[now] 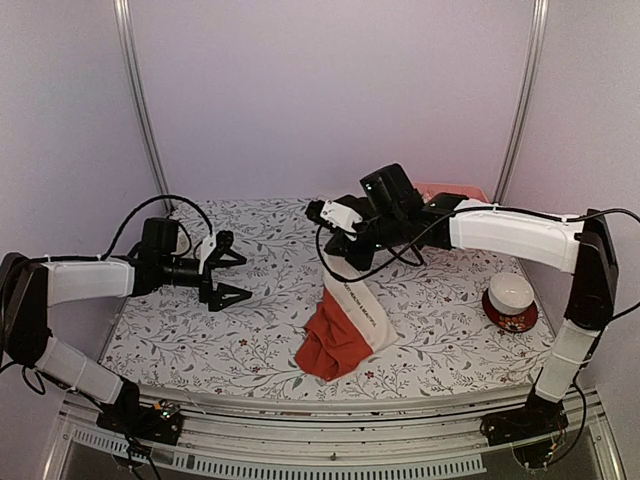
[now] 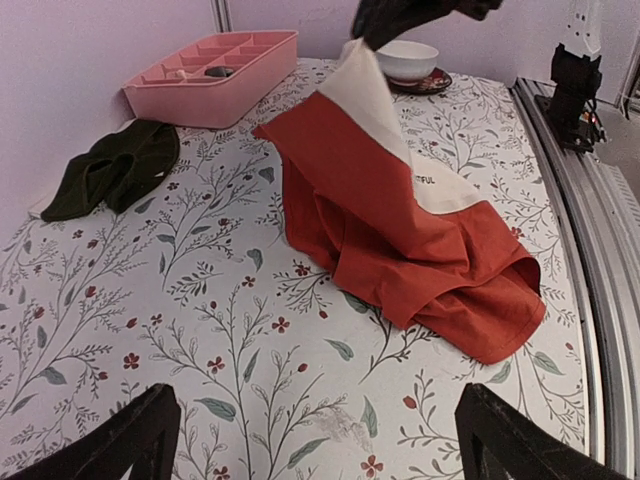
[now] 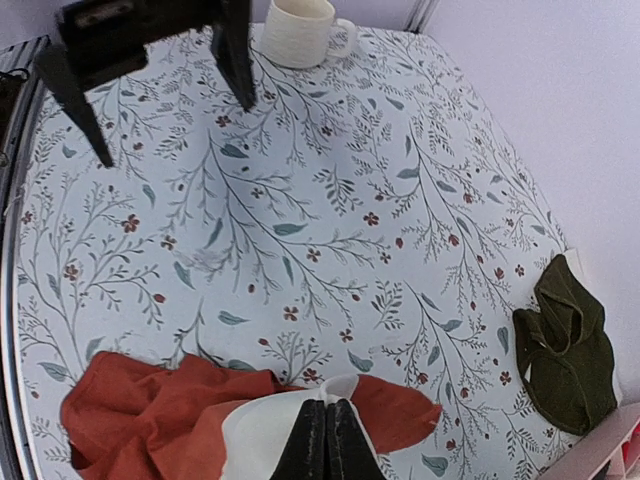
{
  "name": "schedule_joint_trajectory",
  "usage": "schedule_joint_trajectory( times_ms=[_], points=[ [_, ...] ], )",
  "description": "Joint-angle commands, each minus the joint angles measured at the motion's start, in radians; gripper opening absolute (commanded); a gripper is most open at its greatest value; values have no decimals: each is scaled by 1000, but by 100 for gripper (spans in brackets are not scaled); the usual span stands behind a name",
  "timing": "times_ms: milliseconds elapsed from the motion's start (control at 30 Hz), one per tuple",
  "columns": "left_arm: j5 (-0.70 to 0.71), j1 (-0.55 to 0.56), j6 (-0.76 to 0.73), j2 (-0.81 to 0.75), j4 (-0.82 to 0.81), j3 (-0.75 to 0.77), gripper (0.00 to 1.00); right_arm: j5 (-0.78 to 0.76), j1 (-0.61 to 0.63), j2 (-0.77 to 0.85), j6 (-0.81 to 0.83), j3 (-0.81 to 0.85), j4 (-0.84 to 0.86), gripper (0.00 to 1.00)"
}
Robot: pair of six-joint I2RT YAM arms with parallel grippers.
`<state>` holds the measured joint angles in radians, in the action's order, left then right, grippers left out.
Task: Roll the underwear
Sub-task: Pick up the underwear from the center of the board.
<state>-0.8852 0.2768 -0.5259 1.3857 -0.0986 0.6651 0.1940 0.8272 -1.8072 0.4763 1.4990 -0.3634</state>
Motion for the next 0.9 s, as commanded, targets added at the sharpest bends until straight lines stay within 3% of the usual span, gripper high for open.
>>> schedule_joint_trajectory(
  times_ms=[0, 133, 267, 433, 667, 867],
  points=[
    [-6, 9, -3, -27, -30, -18, 98, -254, 154, 122, -74, -121, -8, 2],
    [-15, 18, -42, -49, -19, -34, 99, -385, 295, 165, -216, -215, -103, 2],
    [-10, 48, -88, -68, 3, -44, 99, -465, 392, 244, -366, -434, -91, 2],
    [69, 115, -123, -50, 25, -32, 98, -593, 395, 337, -552, -558, -78, 2],
    [382, 311, -178, 27, -57, -29, 98, -850, 386, 292, -644, -493, -137, 2],
    [538, 372, -193, 130, -145, 31, 98, -961, 319, 326, -794, -521, -172, 2]
  ],
)
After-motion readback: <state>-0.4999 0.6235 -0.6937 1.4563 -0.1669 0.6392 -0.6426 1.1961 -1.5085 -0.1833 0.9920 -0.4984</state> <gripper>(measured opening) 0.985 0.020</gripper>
